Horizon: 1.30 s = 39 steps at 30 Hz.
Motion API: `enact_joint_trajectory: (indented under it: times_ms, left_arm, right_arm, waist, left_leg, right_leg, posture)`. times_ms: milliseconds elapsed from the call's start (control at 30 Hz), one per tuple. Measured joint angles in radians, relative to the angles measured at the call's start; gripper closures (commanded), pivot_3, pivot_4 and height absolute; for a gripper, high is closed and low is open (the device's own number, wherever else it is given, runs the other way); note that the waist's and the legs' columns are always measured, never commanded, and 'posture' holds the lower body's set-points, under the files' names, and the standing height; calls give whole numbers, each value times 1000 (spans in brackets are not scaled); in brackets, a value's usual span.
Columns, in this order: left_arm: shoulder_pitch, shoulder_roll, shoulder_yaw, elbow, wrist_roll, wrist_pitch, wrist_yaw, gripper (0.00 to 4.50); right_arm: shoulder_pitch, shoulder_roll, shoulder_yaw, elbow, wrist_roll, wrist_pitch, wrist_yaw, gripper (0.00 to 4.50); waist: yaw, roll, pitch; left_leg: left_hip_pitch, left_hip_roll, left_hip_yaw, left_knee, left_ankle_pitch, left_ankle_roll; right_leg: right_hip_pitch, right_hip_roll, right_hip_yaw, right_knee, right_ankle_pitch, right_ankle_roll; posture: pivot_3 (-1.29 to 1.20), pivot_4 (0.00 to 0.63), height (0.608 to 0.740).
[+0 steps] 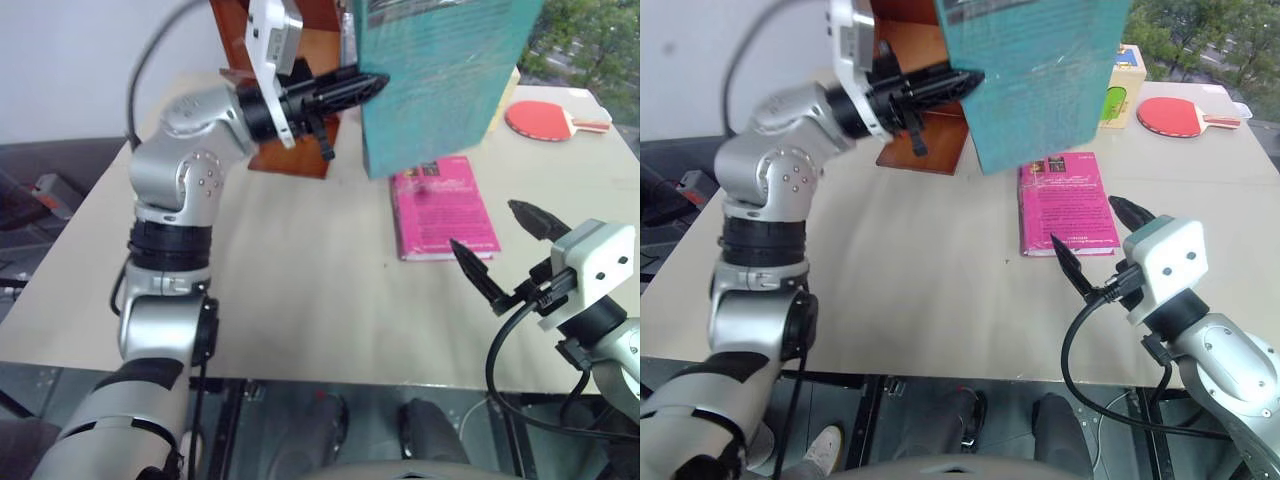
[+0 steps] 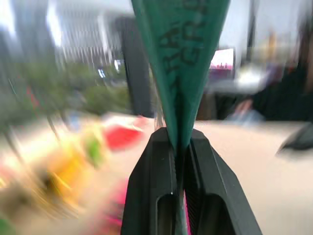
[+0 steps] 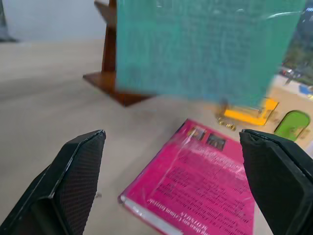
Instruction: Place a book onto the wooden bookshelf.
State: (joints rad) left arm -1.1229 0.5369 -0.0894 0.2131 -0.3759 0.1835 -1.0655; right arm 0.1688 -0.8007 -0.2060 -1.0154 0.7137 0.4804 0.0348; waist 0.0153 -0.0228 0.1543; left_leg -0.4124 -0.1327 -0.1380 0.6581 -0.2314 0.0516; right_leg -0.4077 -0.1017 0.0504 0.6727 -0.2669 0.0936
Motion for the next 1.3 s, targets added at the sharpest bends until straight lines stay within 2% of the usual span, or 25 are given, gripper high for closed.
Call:
enact_joint_trajectory:
  times_ms: [100,200,300,433,533,667,833,867,933,967,1000,1133,1167,1300]
  left_arm:
    - [-142,62,-68,227,173,-244,-44,4450]
    - [-349,153,-143,489,378,-457,-44,4450]
    - [-530,212,-217,708,552,-586,-42,4450]
    - [-672,214,-320,917,737,-604,-1,4450]
    - [-717,200,-360,990,816,-607,49,4450]
    - [-701,135,-471,1077,960,-599,139,4450]
    - [-673,76,-508,1126,1030,-538,185,4450]
    - [-676,70,-507,1130,1033,-526,181,3659]
    - [-676,62,-506,1134,1035,-515,172,3296]
    - [-676,62,-506,1136,1038,-511,171,2574]
    - [-676,63,-505,1139,1040,-504,171,2254]
    - [-675,81,-456,1145,1014,-494,171,361]
    - [-675,89,-440,1145,1003,-494,166,54]
    - [-651,130,-301,1130,873,-486,40,54]
  right_arm:
    - [-6,21,-2,3,-7,2,21,0]
    - [-42,37,-1,22,-32,4,46,0]
    - [-86,63,16,56,-74,4,68,0]
    - [-115,114,60,76,-137,-6,82,0]
    - [-124,145,88,89,-178,-7,87,0]
    - [-169,190,136,95,-242,-9,92,0]
    - [-245,222,162,98,-305,2,88,0]
    - [-258,223,160,97,-317,12,86,0]
    - [-266,223,157,96,-331,27,86,0]
    - [-265,223,156,92,-337,36,87,0]
    - [-263,223,151,87,-343,44,88,0]
    - [-228,218,120,62,-353,63,113,0]
    - [-221,218,109,61,-353,63,118,0]
    - [-209,200,39,61,-320,79,174,0]
  waist:
    - [-4,-2,2]
    - [-13,-3,3]
    - [-18,-3,3]
    - [-21,-7,5]
    - [-25,-8,6]
    - [-29,-9,7]
    - [-52,-11,13]
    - [-53,-11,13]
    - [-54,-11,13]
    - [-54,-11,13]
    - [-54,-11,13]
    - [-53,-11,13]
    - [-54,-11,13]
    - [-55,-11,13]
  left_leg:
    - [-3,1,-1,-1,0,0]
    - [-4,0,-1,-3,0,0]
    - [-4,-1,0,-4,-1,3]
    - [-5,-1,-2,-3,-1,3]
    - [-5,-1,-2,-3,-1,3]
    - [-4,-1,-2,0,-1,3]
    - [-4,0,-1,4,-1,3]
    - [-4,0,-1,4,-1,3]
    - [-4,0,-1,5,-1,3]
    - [-4,0,-1,5,-1,3]
    - [-4,0,-1,5,-1,3]
    - [-5,0,-1,5,-1,3]
    - [-5,0,-1,6,-1,3]
    - [-5,0,-1,6,-1,3]
  right_leg:
    - [-4,1,-1,1,0,0]
    - [-5,5,0,-1,0,0]
    - [-4,4,-1,-4,0,0]
    - [-4,5,-4,-5,0,1]
    - [-4,5,-5,-5,-1,1]
    - [-4,5,-4,0,-1,1]
    - [-5,7,-3,6,-1,1]
    - [-5,7,-3,6,-1,1]
    - [-5,7,-3,6,-1,1]
    - [-5,7,-3,6,-1,1]
    - [-5,7,-3,6,-1,1]
    - [-5,7,-3,6,-1,1]
    - [-5,7,-3,6,-1,1]
    - [-5,7,-3,6,-1,1]
  posture:
    - [0,150,740]
    - [0,150,740]
    - [0,150,740]
    - [0,150,740]
    - [0,150,740]
    - [0,150,740]
    - [0,150,740]
    - [0,150,740]
    - [0,150,740]
    - [0,150,740]
    - [0,150,740]
    - [0,150,740]
    - [0,150,740]
    - [0,150,740]
